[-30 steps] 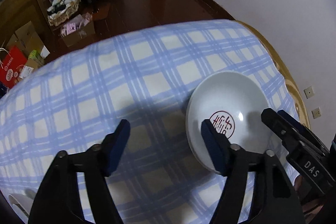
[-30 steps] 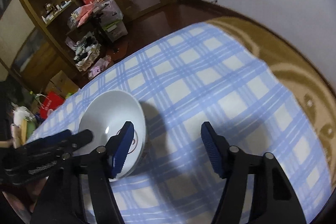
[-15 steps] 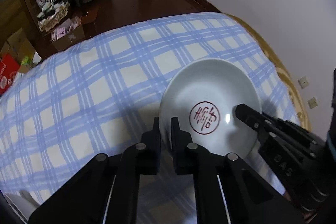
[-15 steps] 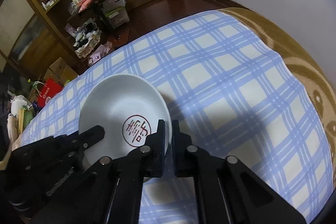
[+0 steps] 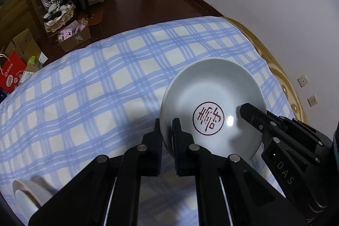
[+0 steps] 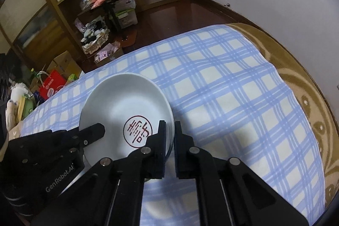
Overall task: Organize plates and bowls
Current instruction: 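Lift the red-print bowl with both tools and carry it over the stack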
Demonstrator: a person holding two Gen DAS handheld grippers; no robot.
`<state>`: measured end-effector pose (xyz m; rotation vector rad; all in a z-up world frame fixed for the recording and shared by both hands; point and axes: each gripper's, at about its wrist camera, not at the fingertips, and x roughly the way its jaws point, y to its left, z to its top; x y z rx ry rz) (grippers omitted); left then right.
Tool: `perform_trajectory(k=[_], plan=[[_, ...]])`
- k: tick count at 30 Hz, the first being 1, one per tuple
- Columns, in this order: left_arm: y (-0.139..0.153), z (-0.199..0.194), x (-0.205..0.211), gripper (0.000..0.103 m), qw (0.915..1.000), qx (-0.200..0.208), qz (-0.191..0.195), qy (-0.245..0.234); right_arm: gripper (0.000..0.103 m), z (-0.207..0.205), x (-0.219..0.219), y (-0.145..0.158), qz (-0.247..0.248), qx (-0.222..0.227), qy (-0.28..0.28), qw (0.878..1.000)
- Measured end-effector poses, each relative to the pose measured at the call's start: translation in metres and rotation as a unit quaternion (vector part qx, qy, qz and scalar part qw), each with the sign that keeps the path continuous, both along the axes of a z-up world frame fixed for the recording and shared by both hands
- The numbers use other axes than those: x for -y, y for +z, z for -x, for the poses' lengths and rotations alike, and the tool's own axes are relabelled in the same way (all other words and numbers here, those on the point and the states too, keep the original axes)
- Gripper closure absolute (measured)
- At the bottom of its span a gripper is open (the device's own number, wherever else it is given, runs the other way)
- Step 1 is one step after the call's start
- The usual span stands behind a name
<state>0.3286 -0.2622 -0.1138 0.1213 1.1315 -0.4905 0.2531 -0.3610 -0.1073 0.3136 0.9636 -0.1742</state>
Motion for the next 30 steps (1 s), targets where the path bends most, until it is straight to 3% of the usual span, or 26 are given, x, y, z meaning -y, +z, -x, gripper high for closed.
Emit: perform_trajectory(k=[14, 21, 30], plan=[[0.052, 0.051, -0.095, 0.094, 0.9986, 0.019, -0.005, 0.048, 0.095, 0.037, -0.088, 0.045, -0.017, 0.026, 0.051, 0.998], [0.076, 0.083, -0.162, 0.094, 0.9954, 0.018, 0.02, 0.091, 0.095, 0.056, -0.142, 0.061, -0.02, 0.036, 0.089, 0.995], [0.091, 0.11, -0.214, 0.094, 0.9925, 0.029, 0.011, 0.118, 0.095, 0.075, -0.194, 0.073, -0.029, 0.046, 0.11, 0.992]])
